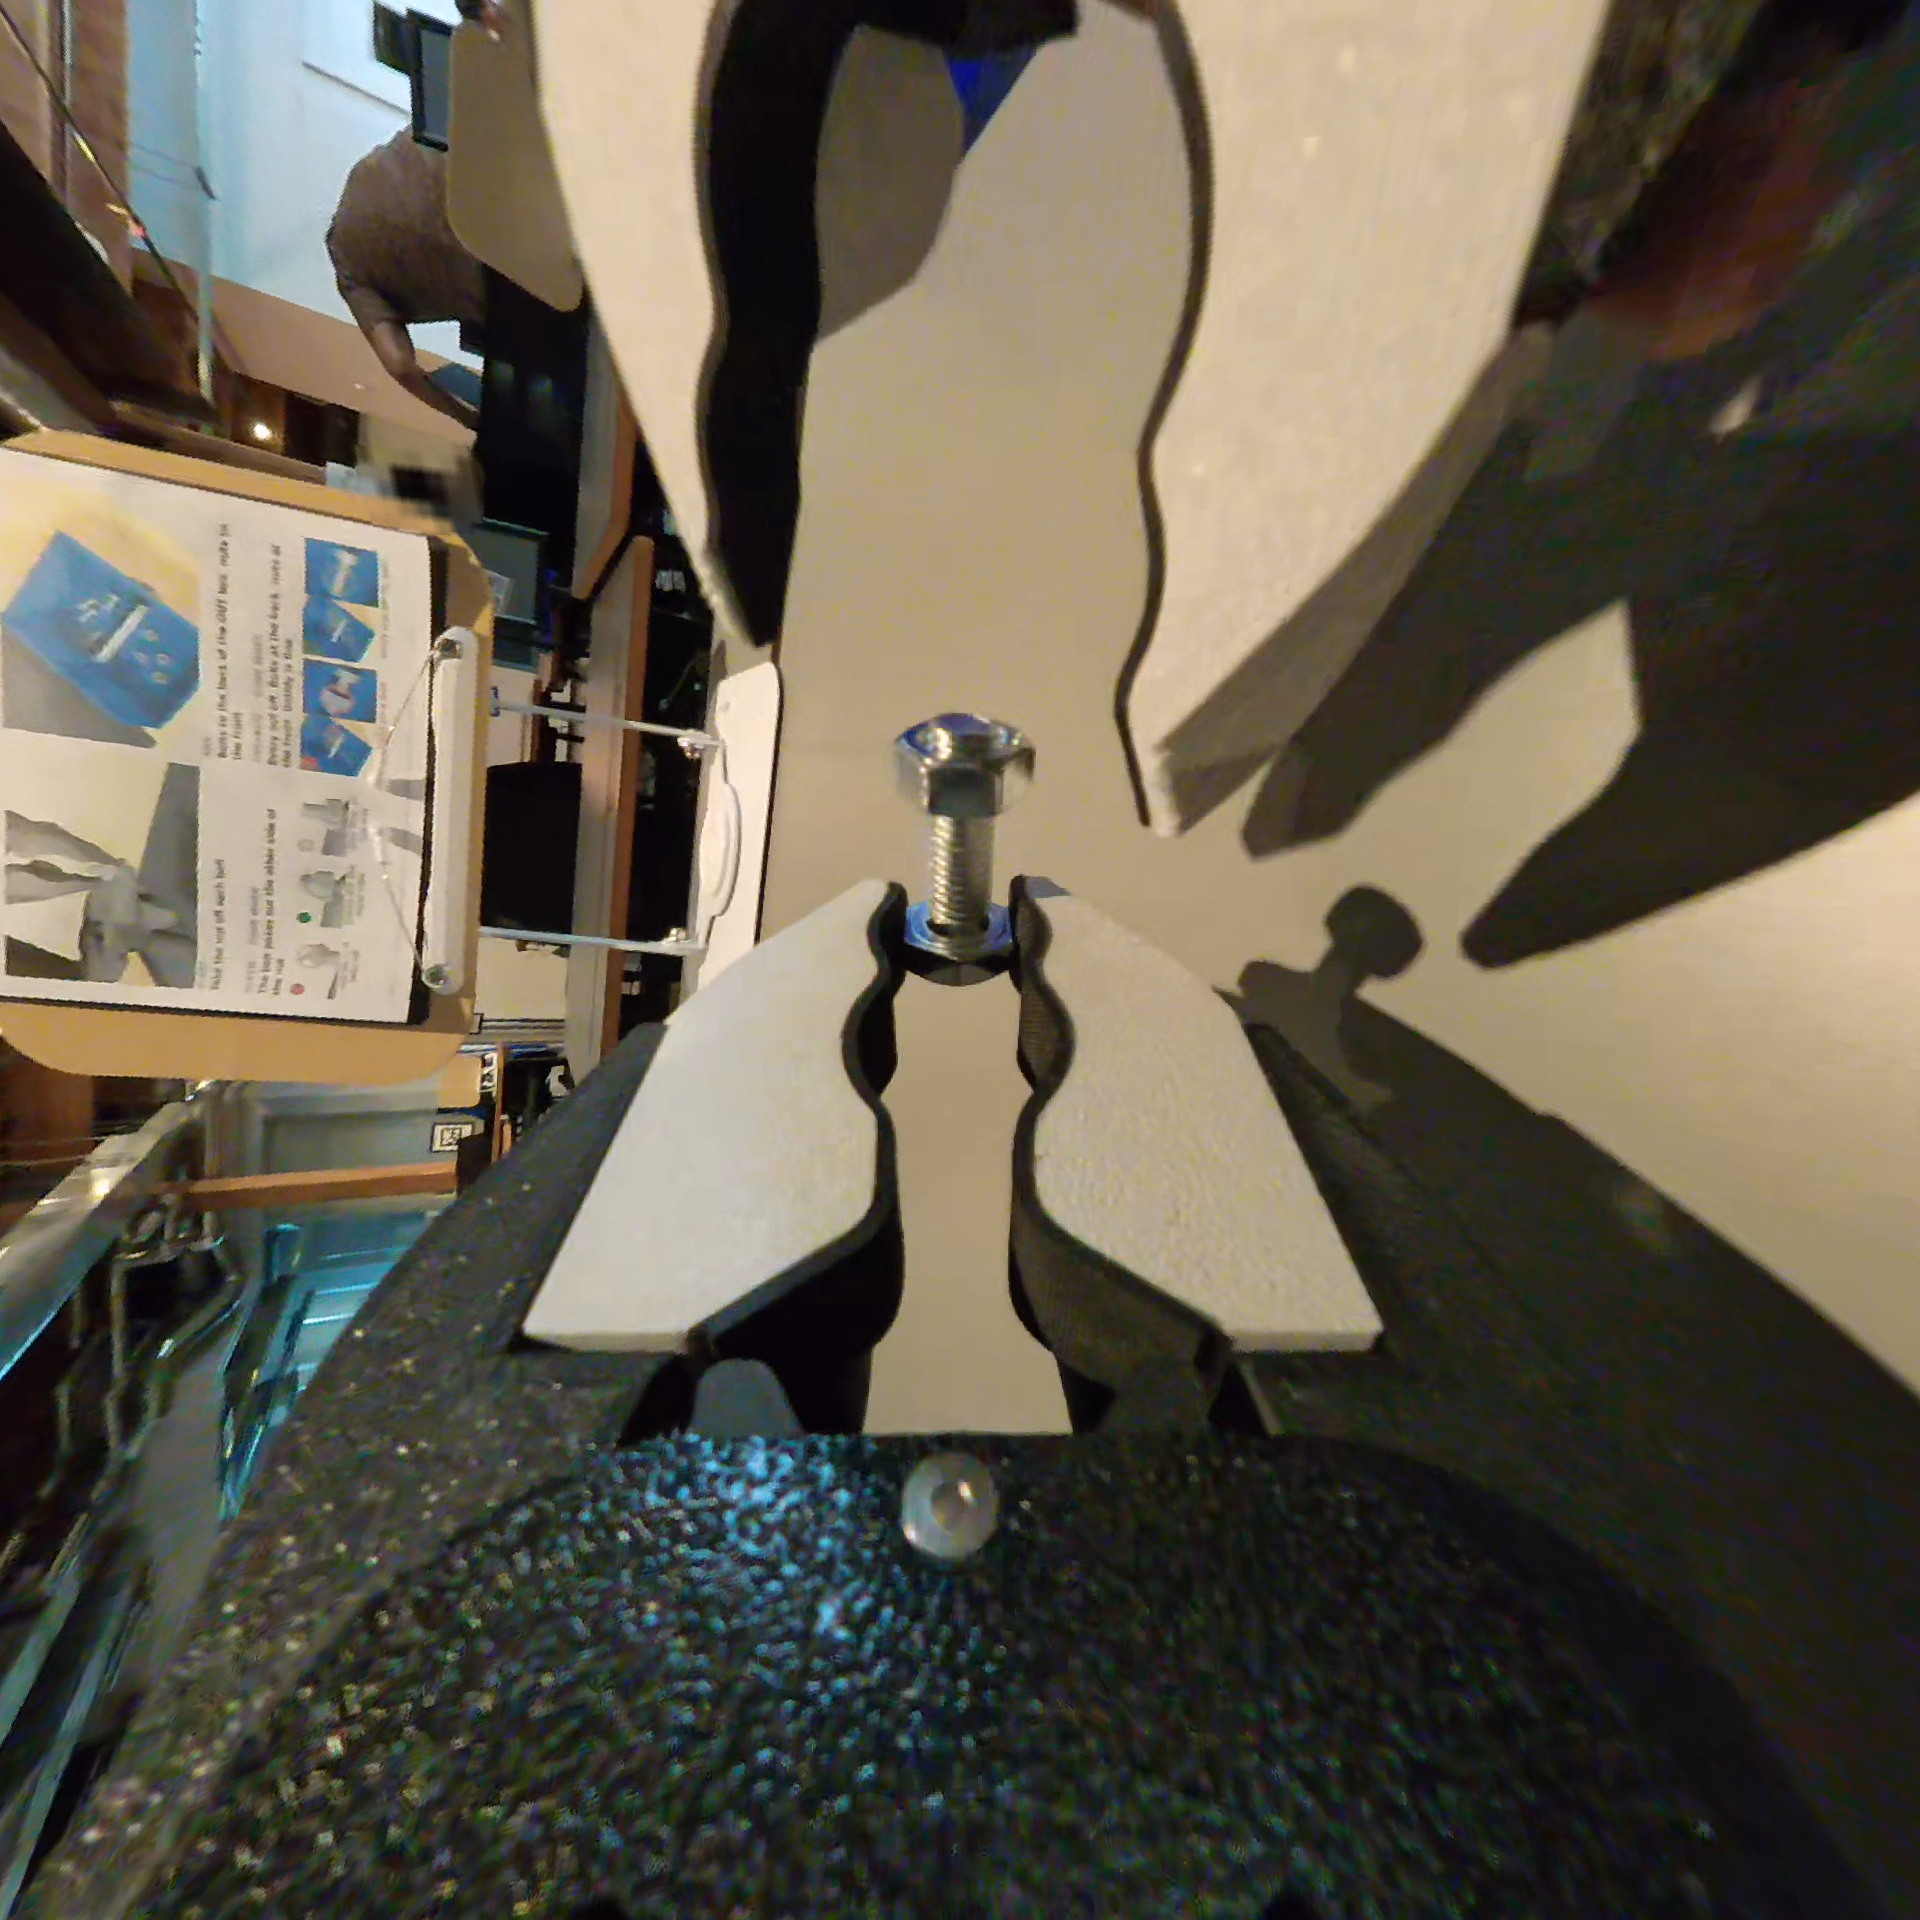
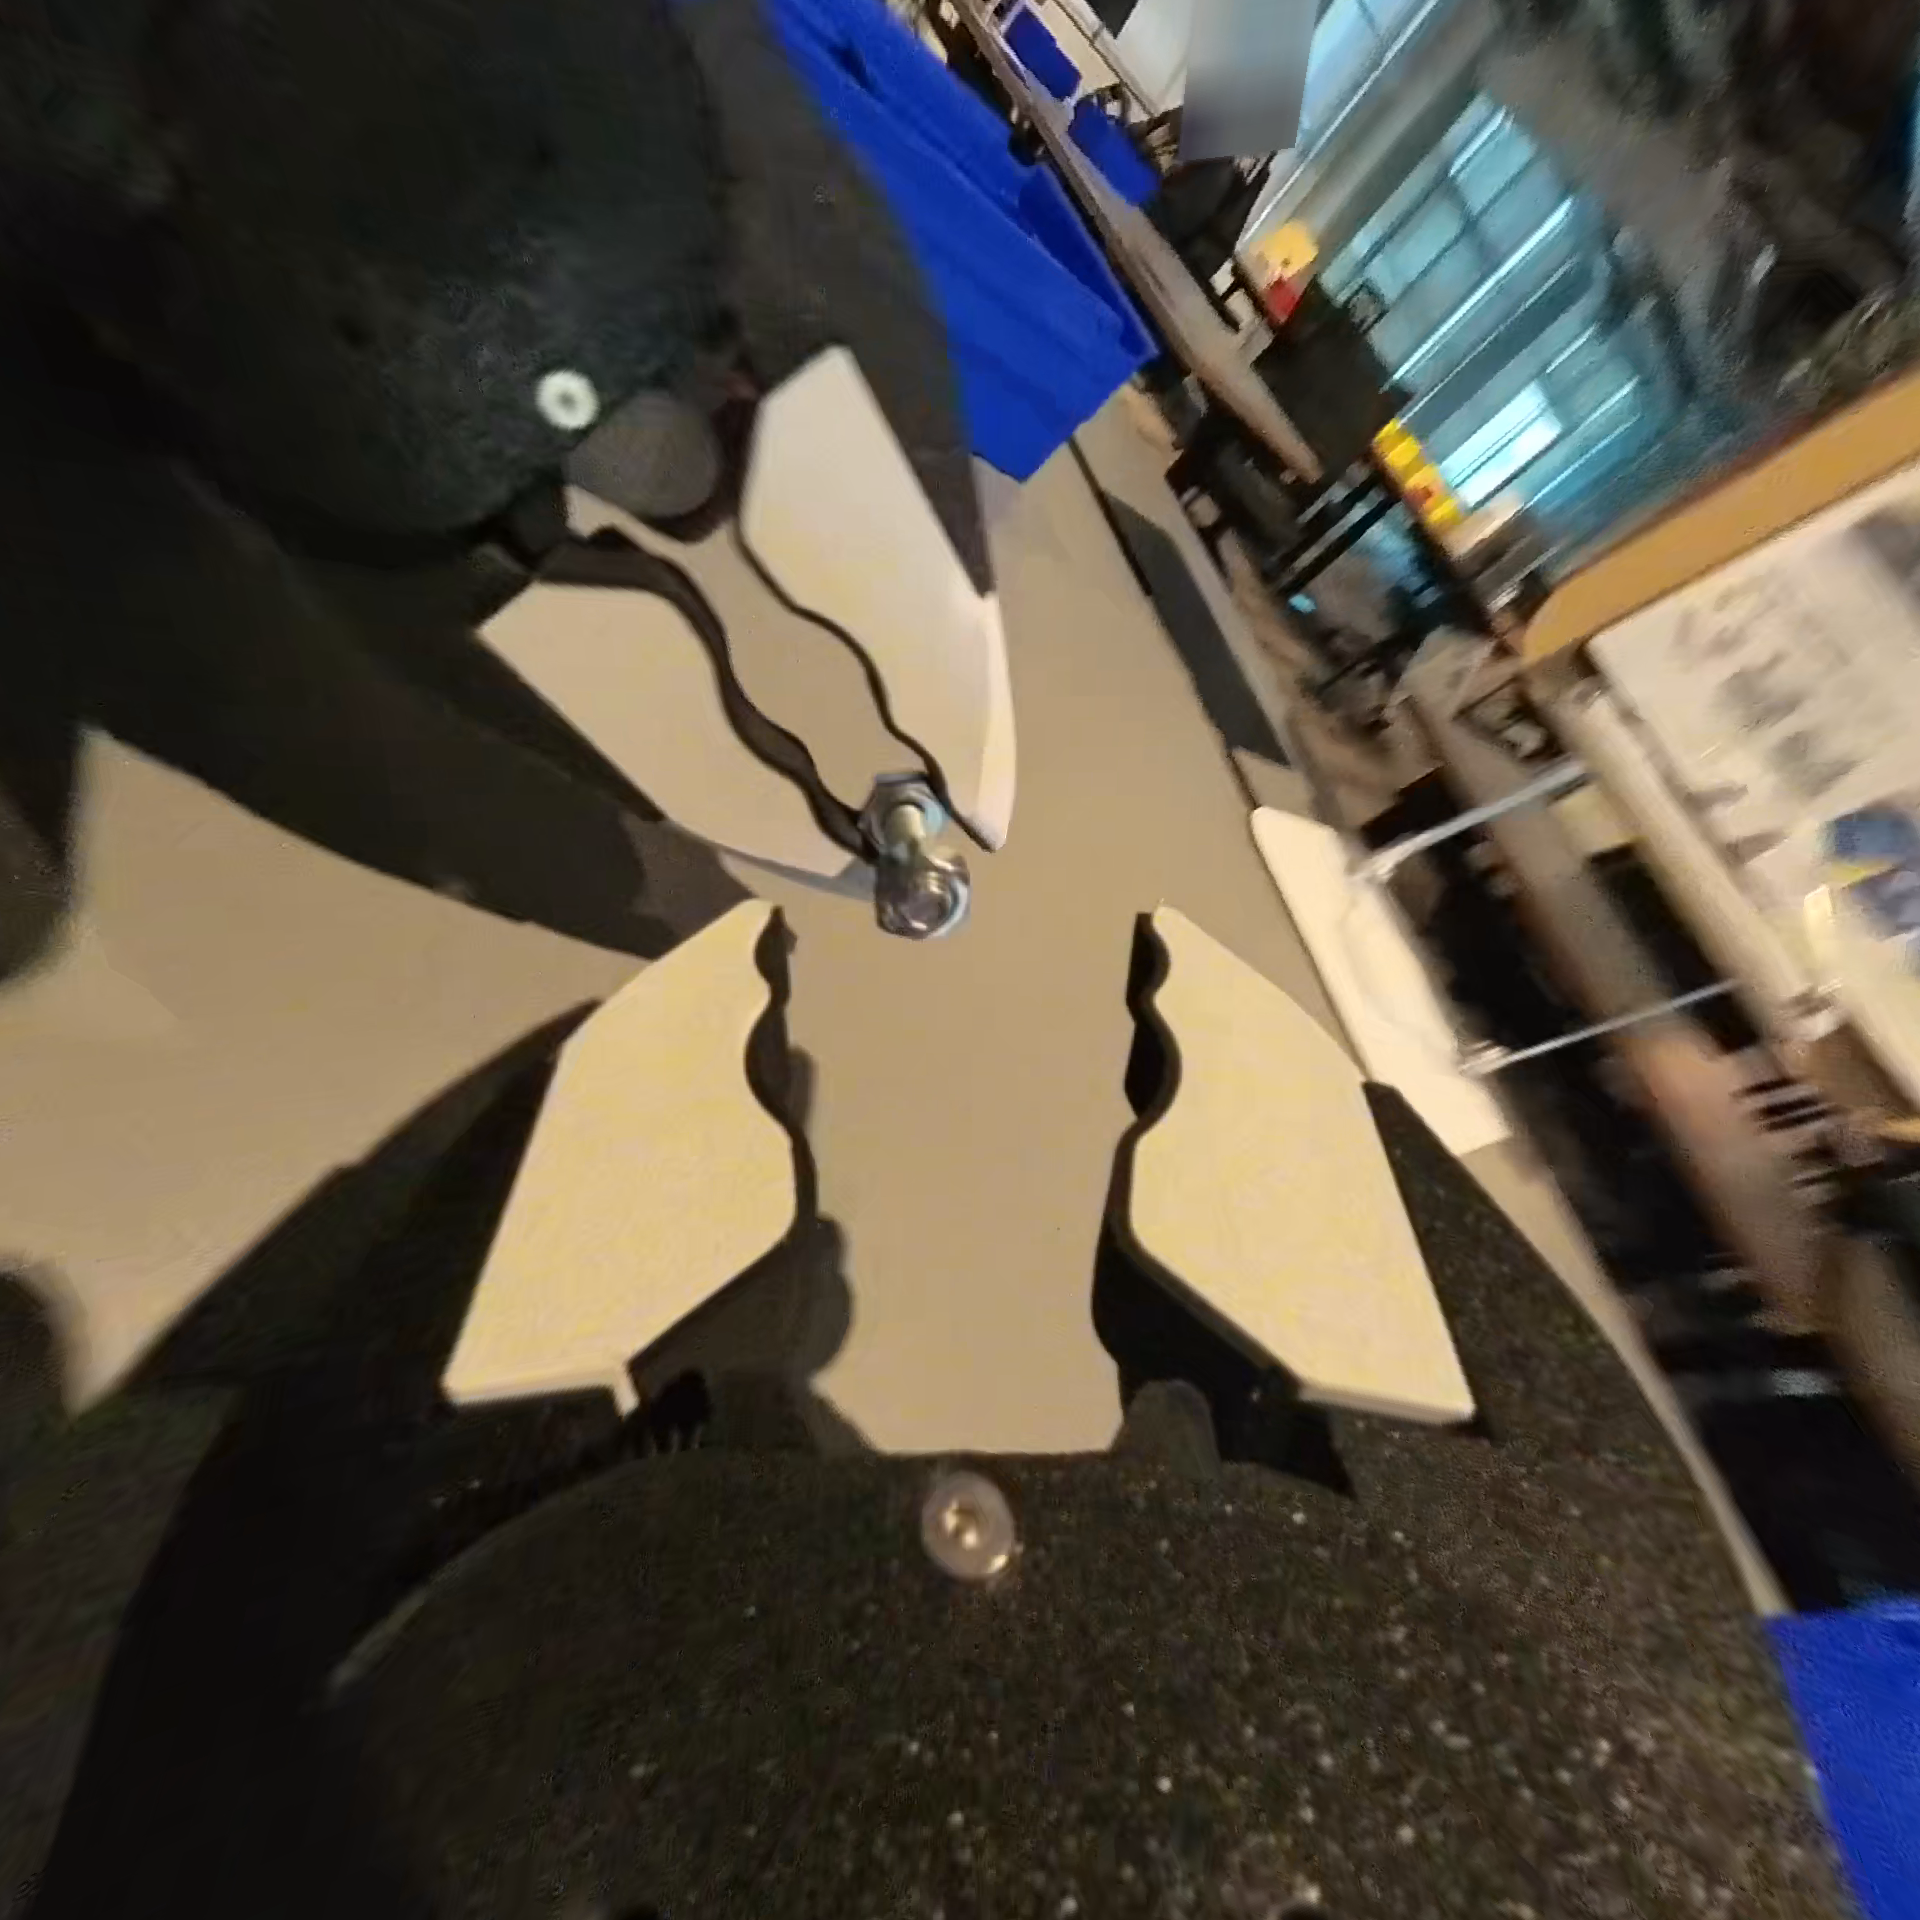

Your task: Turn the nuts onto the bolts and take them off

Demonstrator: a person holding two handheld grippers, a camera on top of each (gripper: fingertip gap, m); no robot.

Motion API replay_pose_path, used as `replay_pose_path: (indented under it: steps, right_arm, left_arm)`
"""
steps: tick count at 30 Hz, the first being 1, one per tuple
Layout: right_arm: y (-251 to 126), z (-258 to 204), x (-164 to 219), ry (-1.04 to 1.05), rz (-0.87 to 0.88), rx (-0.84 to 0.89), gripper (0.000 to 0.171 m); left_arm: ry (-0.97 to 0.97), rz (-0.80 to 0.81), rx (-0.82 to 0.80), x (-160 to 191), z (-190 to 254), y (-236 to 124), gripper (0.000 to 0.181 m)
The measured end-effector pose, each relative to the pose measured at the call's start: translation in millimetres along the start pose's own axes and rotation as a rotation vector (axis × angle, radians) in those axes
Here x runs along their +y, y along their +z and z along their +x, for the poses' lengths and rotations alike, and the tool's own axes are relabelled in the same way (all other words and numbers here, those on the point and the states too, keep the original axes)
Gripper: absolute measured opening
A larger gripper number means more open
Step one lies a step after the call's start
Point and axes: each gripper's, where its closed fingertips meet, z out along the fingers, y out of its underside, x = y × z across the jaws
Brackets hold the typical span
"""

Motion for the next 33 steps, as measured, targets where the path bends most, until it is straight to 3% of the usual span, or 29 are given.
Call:
replay_pose_path:
  steps: [4,6,8,11,15,18,21,24,28,33]
  right_arm:
    - [4,-11,0,-0.175,-0.034,0.029,0.046]
    - [5,-13,2,-0.185,-0.050,0.029,0.024]
    - [7,-15,2,-0.134,-0.061,0.012,0.020]
    - [11,-16,3,0.137,-0.072,-0.038,0.020]
    - [13,-15,-5,0.764,0.057,-0.245,0.019]
    - [11,-13,-7,0.895,0.136,-0.340,0.029]
    - [9,-7,-1,0.660,0.093,-0.239,0.055]
    - [5,1,0,0.276,0.035,-0.066,0.061]
    - [1,-5,-2,-0.180,-0.024,0.064,0.046]
    - [4,-13,1,-0.260,-0.052,0.069,0.020]
  left_arm:
    - [0.017,0.028,0.027,-6,7,0,0.019]
    - [0.029,0.045,0.035,-10,9,-1,0.019]
    - [0.046,0.035,0.028,-9,10,0,0.019]
    - [0.071,0.004,-0.008,-5,7,1,0.019]
    - [0.107,-0.037,-0.082,-3,-3,-2,0.019]
    - [0.052,-0.024,-0.060,-3,-3,-1,0.018]
    - [0.014,-0.021,-0.033,1,-2,0,0.019]
    - [-0.012,-0.006,-0.002,1,1,0,0.019]
    - [-0.020,0.025,0.037,-4,6,-1,0.019]
    - [-0.005,0.057,0.058,-9,11,-2,0.019]
